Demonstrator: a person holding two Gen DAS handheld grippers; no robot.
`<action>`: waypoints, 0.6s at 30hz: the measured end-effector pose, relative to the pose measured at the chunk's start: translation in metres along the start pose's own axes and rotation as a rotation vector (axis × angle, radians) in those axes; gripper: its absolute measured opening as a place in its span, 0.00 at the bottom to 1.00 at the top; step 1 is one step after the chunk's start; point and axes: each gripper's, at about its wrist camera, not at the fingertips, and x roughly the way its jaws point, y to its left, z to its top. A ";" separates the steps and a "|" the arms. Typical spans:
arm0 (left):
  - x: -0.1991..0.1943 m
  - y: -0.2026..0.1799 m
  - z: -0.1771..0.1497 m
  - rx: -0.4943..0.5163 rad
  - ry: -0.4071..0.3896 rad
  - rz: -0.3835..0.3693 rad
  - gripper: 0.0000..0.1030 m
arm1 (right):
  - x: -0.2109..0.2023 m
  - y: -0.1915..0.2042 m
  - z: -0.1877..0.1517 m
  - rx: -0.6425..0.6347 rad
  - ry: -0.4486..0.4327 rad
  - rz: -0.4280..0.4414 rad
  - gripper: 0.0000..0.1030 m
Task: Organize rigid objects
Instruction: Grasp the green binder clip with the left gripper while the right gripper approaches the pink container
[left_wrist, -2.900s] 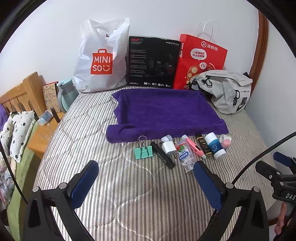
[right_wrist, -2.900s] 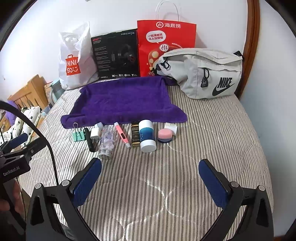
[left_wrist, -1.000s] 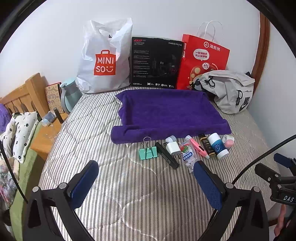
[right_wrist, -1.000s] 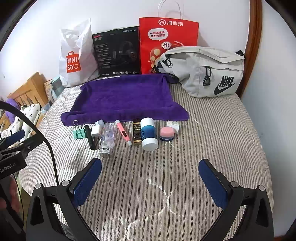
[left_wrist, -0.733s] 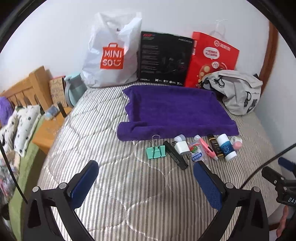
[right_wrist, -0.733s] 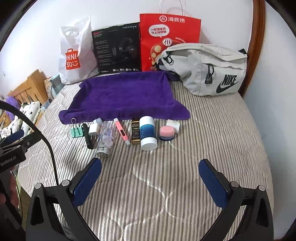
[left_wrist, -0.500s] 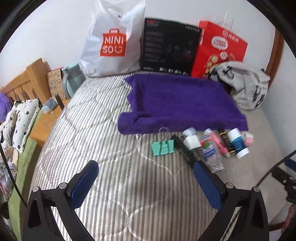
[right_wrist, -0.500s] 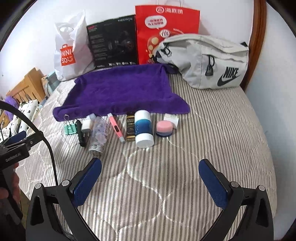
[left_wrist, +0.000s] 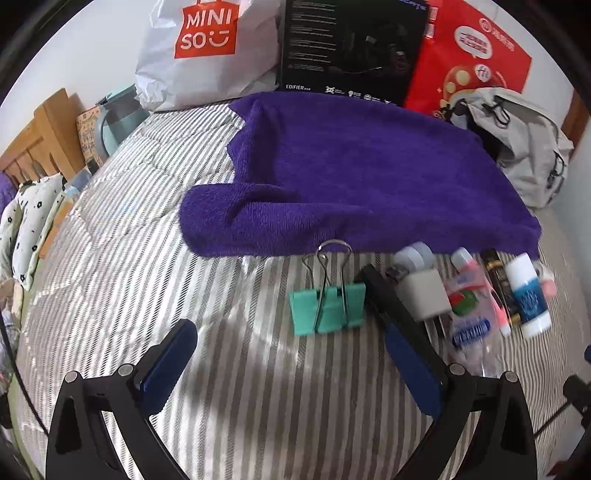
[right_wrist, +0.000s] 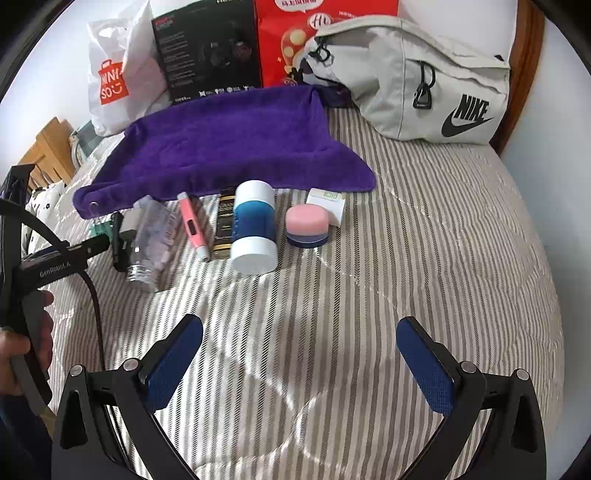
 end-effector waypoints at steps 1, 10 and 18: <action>0.003 0.000 0.001 -0.006 0.003 0.008 0.99 | 0.004 -0.001 0.001 -0.004 0.004 -0.009 1.00; 0.013 0.002 0.001 -0.032 -0.024 0.024 0.99 | 0.021 -0.016 0.006 0.036 0.024 0.038 0.98; 0.011 -0.004 0.001 0.000 -0.056 0.040 0.81 | 0.027 -0.022 0.008 0.055 0.012 0.059 0.97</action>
